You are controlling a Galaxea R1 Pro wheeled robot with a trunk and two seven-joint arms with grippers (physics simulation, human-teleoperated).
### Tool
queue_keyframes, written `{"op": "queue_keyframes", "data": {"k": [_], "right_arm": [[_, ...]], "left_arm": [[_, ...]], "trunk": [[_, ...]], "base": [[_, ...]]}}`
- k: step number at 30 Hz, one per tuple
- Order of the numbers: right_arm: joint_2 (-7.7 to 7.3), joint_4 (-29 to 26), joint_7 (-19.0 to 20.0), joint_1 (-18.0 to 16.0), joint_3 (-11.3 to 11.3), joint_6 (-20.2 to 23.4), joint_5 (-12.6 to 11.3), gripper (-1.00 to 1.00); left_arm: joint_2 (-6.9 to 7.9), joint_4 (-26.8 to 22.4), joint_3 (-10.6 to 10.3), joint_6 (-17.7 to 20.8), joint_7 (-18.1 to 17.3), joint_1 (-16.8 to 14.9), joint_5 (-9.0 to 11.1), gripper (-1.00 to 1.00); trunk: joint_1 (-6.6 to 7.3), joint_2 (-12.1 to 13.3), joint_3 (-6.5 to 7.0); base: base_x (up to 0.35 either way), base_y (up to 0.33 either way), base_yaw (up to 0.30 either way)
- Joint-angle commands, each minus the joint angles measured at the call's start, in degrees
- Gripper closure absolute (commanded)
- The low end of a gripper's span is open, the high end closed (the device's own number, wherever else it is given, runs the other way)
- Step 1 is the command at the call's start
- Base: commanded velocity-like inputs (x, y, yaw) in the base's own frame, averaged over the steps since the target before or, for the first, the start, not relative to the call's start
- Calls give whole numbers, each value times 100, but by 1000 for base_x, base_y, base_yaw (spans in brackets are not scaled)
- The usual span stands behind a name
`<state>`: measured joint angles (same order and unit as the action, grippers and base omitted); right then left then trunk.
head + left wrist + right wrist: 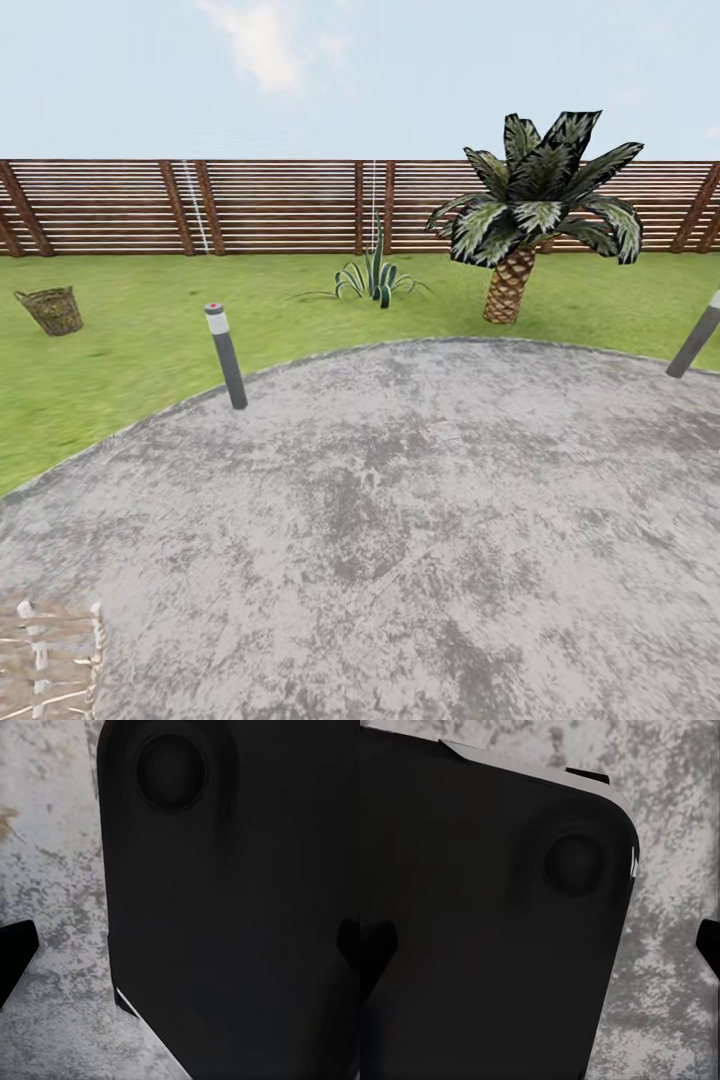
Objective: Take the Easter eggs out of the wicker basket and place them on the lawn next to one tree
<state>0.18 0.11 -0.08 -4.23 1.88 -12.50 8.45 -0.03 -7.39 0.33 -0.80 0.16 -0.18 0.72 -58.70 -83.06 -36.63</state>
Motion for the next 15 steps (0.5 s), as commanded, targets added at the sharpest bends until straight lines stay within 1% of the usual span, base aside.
{"op": "queue_keyframes", "data": {"k": [1,15], "right_arm": [[0,5,-1,-3,15,-16,17,-100],[0,5,-1,-1,14,-15,16,-100]], "left_arm": [[-2,0,2,-8,2,-1,8,-100],[-6,0,2,-8,1,0,8,-100]], "trunk": [[-3,-2,-5],[-3,-2,-5]], "base": [[339,0,0],[339,0,0]]}}
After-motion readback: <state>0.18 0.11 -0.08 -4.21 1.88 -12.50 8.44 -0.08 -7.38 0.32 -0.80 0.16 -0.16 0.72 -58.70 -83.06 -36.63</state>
